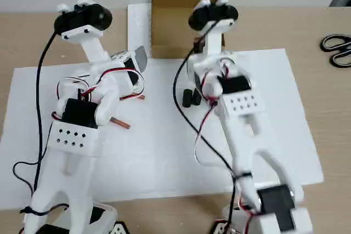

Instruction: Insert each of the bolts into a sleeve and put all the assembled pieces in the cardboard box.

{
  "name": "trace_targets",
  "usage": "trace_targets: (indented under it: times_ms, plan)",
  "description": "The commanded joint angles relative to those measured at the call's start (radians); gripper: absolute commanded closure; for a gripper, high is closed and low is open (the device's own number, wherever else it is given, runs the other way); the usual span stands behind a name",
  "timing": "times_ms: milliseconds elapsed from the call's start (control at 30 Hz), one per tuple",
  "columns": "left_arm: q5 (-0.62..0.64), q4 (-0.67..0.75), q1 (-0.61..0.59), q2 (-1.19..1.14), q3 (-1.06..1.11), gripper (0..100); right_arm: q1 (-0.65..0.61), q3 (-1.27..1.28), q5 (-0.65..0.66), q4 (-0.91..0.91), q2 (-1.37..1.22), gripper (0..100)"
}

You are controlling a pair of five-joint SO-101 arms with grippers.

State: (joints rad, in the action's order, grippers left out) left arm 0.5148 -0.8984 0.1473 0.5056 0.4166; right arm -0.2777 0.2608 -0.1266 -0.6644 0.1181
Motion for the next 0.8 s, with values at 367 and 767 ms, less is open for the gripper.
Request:
trace_targets:
  times_ms: [367,767]
  plan:
    - [0.005,0.100,-0.012,-0.008,0.059,85,0.087,-0.646,0.048,0.035,-0.513,99.4]
    - [0.008,0.163,-0.005,-0.101,0.067,85,0.096,-1.017,0.091,0.031,-0.888,99.4]
